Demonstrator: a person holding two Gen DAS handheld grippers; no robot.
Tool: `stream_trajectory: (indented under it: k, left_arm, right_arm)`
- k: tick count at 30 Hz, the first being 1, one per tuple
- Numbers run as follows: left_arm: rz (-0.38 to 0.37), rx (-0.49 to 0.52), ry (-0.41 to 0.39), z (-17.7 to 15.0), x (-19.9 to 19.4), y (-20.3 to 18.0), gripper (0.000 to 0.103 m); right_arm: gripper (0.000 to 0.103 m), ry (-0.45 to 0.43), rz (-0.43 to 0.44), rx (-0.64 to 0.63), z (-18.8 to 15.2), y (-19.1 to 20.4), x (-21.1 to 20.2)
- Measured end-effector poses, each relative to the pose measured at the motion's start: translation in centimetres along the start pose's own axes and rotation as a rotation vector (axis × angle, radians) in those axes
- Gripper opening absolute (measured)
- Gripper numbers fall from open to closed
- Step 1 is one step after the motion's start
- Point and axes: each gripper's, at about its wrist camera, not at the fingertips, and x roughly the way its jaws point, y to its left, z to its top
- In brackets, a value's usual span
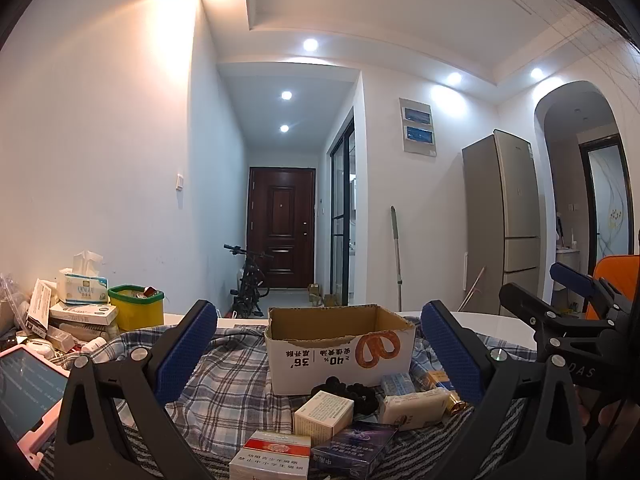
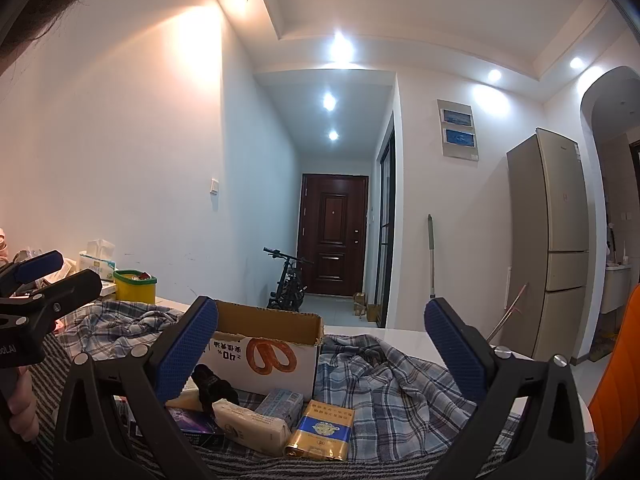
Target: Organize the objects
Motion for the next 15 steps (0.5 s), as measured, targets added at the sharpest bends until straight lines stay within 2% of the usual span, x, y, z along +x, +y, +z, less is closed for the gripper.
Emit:
stream_trajectory:
  k: [15]
  left_arm:
    - [0.009,0.005,0.019,-0.09,0.32,-0.18,0.103]
  right_arm:
    - [0.103,0.000,0.003,-0.015,-0.18,-0.33,0.03]
